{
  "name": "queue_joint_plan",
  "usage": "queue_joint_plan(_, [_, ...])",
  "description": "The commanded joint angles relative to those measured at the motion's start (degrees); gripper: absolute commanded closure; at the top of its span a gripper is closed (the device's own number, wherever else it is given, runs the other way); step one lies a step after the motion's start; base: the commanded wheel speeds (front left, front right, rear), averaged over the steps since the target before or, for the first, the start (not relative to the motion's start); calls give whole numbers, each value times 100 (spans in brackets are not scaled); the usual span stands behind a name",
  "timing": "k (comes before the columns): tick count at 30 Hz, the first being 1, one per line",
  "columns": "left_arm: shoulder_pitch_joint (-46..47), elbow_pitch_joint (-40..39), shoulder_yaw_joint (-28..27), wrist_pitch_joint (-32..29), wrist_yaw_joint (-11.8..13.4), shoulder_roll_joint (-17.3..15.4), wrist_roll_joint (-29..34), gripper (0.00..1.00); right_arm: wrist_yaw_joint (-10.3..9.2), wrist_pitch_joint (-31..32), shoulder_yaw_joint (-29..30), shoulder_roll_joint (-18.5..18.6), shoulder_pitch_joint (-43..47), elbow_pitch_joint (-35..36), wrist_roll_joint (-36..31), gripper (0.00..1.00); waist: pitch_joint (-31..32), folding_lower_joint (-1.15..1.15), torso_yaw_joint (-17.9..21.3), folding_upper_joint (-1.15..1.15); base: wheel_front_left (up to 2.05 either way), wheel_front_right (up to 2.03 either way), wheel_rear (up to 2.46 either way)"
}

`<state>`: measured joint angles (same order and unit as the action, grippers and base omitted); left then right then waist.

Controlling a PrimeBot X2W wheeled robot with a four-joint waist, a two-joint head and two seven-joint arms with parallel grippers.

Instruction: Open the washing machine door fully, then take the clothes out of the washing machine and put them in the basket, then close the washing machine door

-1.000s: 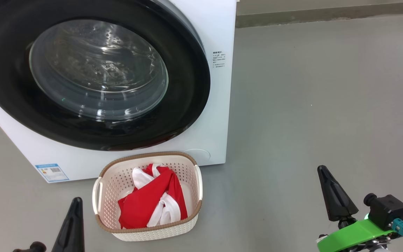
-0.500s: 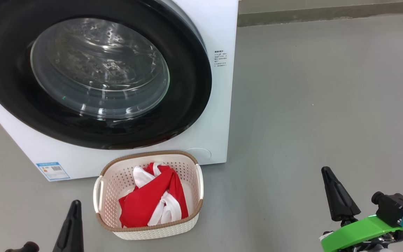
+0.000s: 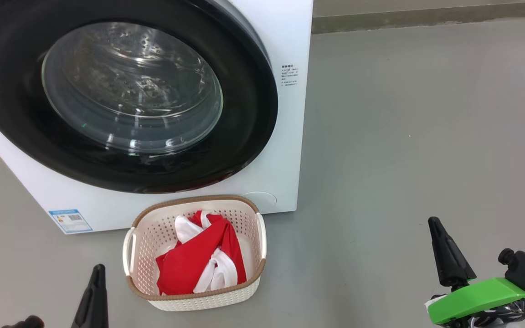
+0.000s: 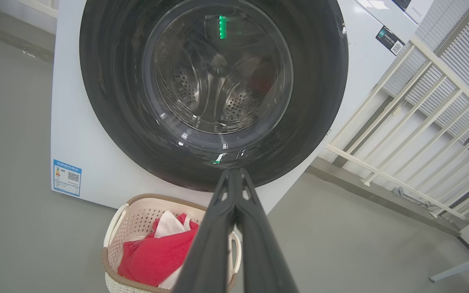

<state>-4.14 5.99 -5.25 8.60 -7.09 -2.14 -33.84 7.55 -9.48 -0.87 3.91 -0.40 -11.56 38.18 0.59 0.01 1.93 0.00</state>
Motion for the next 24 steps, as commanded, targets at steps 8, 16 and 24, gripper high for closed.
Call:
queue_joint_plan(8, [361,-37,-61,-148,-14,-47,-594,100,-2,148,52,58,-286,90,584,100,-7,-1,-17,0,0,0,0])
queue_joint_plan(16, [427,45,-68,-282,-16,-49,-1105,100,-3,278,105,53,-314,58,1067,100,-14,-1,-35,0,0,0,0])
queue_joint_plan(24, [484,117,-74,-398,-18,-52,-1551,100,-3,393,152,47,-337,30,1486,100,-20,-1,-49,0,0,0,0])
